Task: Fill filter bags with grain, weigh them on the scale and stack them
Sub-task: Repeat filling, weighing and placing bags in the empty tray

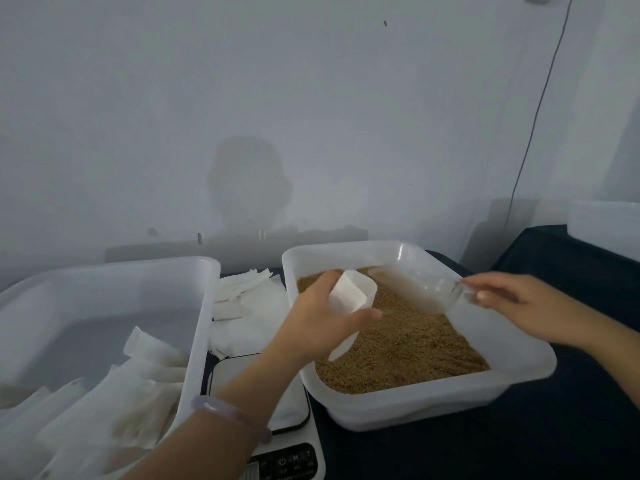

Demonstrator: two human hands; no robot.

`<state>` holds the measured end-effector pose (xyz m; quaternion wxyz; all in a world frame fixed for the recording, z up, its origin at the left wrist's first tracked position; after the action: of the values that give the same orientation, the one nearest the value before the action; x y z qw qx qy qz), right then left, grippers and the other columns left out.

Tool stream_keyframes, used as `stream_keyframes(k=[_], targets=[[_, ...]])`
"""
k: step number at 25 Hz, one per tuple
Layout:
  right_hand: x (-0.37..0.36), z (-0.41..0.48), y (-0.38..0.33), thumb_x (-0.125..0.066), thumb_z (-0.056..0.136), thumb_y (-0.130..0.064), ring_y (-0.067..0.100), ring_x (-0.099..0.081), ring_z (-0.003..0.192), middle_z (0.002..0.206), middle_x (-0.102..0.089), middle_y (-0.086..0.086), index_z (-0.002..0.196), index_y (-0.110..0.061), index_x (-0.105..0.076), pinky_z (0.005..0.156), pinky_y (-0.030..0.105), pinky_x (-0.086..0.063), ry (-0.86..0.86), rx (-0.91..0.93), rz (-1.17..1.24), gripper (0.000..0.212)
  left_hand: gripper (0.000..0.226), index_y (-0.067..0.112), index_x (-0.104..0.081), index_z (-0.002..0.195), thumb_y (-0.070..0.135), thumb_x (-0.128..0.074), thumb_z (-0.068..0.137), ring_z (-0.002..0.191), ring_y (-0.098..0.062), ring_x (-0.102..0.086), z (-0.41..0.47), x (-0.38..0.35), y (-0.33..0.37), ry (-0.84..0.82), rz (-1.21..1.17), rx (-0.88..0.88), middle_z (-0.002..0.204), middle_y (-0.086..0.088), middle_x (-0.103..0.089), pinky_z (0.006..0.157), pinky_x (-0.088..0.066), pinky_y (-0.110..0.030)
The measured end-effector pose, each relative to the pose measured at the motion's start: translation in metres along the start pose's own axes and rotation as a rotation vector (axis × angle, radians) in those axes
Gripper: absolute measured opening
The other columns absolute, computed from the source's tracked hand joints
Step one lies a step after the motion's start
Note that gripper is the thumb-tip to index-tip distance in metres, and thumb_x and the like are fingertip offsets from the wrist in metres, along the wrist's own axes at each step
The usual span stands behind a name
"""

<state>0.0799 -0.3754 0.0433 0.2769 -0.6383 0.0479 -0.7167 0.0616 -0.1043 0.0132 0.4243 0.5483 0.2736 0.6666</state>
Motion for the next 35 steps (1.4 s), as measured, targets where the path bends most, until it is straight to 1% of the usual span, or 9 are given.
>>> stream_keyframes(k=[3, 8, 11, 13, 16, 18, 23, 27, 35], targets=[[0.031, -0.004, -0.006, -0.052, 0.093, -0.026, 0.003, -0.054, 0.113, 0.119, -0.059, -0.02, 0.114, -0.047, -0.054, 0.102, 0.038, -0.041, 0.009, 0.053, 0.015, 0.03, 0.039, 0.039, -0.042, 0.083, 0.056, -0.073, 0.068, 0.077, -0.003, -0.056, -0.001, -0.016, -0.015, -0.005, 0.059, 0.042, 0.087, 0.014, -0.054, 0.057, -0.042, -0.02], [0.042, 0.001, -0.028, -0.053, 0.092, -0.027, -0.007, -0.052, 0.105, 0.11, -0.059, -0.029, 0.109, -0.056, -0.049, 0.098, 0.026, -0.037, -0.077, 0.185, -0.235, 0.034, 0.046, 0.04, -0.044, 0.089, 0.062, -0.073, 0.061, 0.08, -0.006, -0.06, 0.002, -0.02, -0.021, -0.016, 0.078, 0.033, 0.089, 0.016, -0.056, 0.067, -0.053, -0.029], [0.046, 0.011, -0.043, -0.048, 0.095, -0.031, -0.004, -0.051, 0.098, 0.104, -0.058, -0.026, 0.116, -0.052, -0.047, 0.103, 0.024, -0.02, -0.072, 0.231, -0.442, 0.03, 0.05, 0.039, -0.045, 0.093, 0.064, -0.073, 0.059, 0.08, -0.006, -0.059, 0.0, -0.02, -0.022, -0.024, 0.116, 0.029, 0.089, 0.016, -0.056, 0.07, -0.055, -0.031], [0.05, 0.016, -0.054, -0.045, 0.096, -0.033, -0.007, -0.049, 0.099, 0.104, -0.056, -0.027, 0.116, -0.054, -0.044, 0.105, 0.022, -0.007, -0.066, 0.25, -0.507, 0.03, 0.053, 0.036, -0.045, 0.096, 0.065, -0.072, 0.06, 0.079, -0.005, -0.058, 0.0, -0.023, -0.021, -0.053, 0.188, 0.023, 0.089, 0.016, -0.055, 0.069, -0.054, -0.03], [0.052, 0.022, -0.07, -0.042, 0.096, -0.035, -0.009, -0.046, 0.1, 0.103, -0.052, -0.031, 0.119, -0.055, -0.045, 0.108, 0.024, 0.002, -0.096, 0.274, -0.595, 0.03, 0.054, 0.036, -0.043, 0.096, 0.068, -0.069, 0.062, 0.078, -0.003, -0.055, 0.0, -0.025, -0.019, -0.075, 0.284, 0.001, 0.087, 0.018, -0.054, 0.068, -0.05, -0.027], [0.053, 0.026, -0.08, -0.041, 0.097, -0.035, -0.009, -0.045, 0.102, 0.104, -0.051, -0.03, 0.123, -0.05, -0.047, 0.109, 0.025, 0.003, -0.089, 0.281, -0.64, 0.032, 0.055, 0.034, -0.045, 0.099, 0.068, -0.068, 0.062, 0.079, -0.005, -0.057, 0.0, -0.025, -0.019, -0.069, 0.281, 0.003, 0.088, 0.017, -0.055, 0.07, -0.05, -0.029], [0.052, 0.027, -0.093, -0.038, 0.097, -0.036, -0.012, -0.036, 0.103, 0.107, -0.042, -0.032, 0.129, -0.048, -0.044, 0.11, 0.026, 0.007, -0.045, 0.298, -0.751, 0.035, 0.066, 0.035, -0.044, 0.117, 0.068, -0.066, 0.065, 0.09, -0.011, -0.059, 0.0, -0.025, -0.02, -0.063, 0.274, 0.029, 0.099, 0.013, -0.058, 0.082, -0.052, -0.037], [0.055, 0.026, -0.098, -0.037, 0.096, -0.037, -0.009, -0.039, 0.108, 0.11, -0.043, -0.03, 0.132, -0.047, -0.042, 0.11, 0.027, 0.009, -0.005, 0.305, -0.791, 0.037, 0.067, 0.029, -0.045, 0.115, 0.069, -0.061, 0.064, 0.092, -0.015, -0.059, 0.0, -0.025, -0.021, -0.061, 0.29, 0.053, 0.101, 0.01, -0.059, 0.083, -0.052, -0.04], [0.055, 0.024, -0.103, -0.033, 0.096, -0.039, -0.007, -0.037, 0.115, 0.122, -0.043, -0.027, 0.135, -0.048, -0.036, 0.11, 0.029, 0.01, 0.043, 0.324, -0.866, 0.04, 0.056, 0.024, -0.043, 0.108, 0.066, -0.056, 0.073, 0.091, -0.019, -0.056, 0.002, -0.028, -0.022, -0.037, 0.383, 0.086, 0.1, 0.006, -0.056, 0.077, -0.049, -0.035]])
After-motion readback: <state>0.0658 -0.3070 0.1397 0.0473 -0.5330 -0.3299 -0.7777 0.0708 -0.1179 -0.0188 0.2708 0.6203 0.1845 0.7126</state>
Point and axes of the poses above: each hand's wrist, its own z-axis towards the middle knuckle, its own x-axis out of the back of the hand, y = z × x, the point moved 6 cm from there along z, towards the middle knuckle
